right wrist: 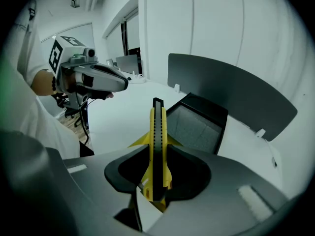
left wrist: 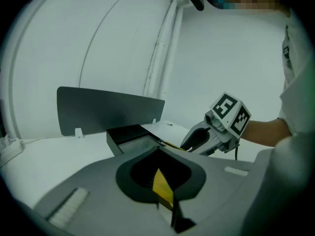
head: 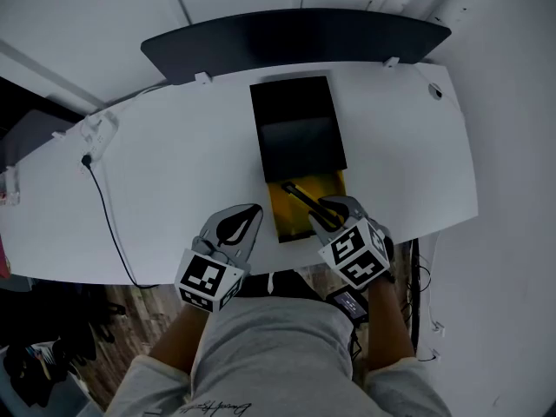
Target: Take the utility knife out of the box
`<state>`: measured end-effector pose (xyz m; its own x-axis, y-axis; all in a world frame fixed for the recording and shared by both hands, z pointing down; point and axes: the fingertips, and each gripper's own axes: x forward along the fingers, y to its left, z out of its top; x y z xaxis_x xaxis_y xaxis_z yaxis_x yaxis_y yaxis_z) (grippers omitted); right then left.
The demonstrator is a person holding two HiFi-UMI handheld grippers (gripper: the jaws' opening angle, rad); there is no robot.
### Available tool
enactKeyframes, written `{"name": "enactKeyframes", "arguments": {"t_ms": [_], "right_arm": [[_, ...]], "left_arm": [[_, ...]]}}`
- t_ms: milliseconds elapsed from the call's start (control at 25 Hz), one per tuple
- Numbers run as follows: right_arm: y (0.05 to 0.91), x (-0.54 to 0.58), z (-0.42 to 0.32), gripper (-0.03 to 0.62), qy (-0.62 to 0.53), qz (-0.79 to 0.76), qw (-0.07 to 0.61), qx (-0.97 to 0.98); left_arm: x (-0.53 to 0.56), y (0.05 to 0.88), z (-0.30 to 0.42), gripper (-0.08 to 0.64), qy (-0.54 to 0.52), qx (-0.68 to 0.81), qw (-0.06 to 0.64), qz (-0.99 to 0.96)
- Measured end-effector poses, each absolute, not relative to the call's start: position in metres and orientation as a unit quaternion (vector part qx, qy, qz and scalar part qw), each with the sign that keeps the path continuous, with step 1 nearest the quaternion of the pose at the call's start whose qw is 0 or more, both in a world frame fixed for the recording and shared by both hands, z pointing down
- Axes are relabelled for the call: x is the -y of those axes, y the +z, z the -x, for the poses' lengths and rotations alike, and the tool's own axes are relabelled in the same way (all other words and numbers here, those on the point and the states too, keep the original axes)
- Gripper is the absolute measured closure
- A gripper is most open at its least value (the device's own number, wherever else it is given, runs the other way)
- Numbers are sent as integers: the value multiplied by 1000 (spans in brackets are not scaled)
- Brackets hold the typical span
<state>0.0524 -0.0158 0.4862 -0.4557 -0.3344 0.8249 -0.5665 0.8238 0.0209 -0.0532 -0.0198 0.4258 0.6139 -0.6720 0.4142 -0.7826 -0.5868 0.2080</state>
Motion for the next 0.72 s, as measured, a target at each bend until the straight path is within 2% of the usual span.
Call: {"name": "enactKeyframes", "arguments": {"t_ms": [720], "right_arm": [[396, 0, -61, 462, 127, -349, 322, 871]], "left_arm": [[14, 368, 39, 560, 125, 404, 142, -895]]}}
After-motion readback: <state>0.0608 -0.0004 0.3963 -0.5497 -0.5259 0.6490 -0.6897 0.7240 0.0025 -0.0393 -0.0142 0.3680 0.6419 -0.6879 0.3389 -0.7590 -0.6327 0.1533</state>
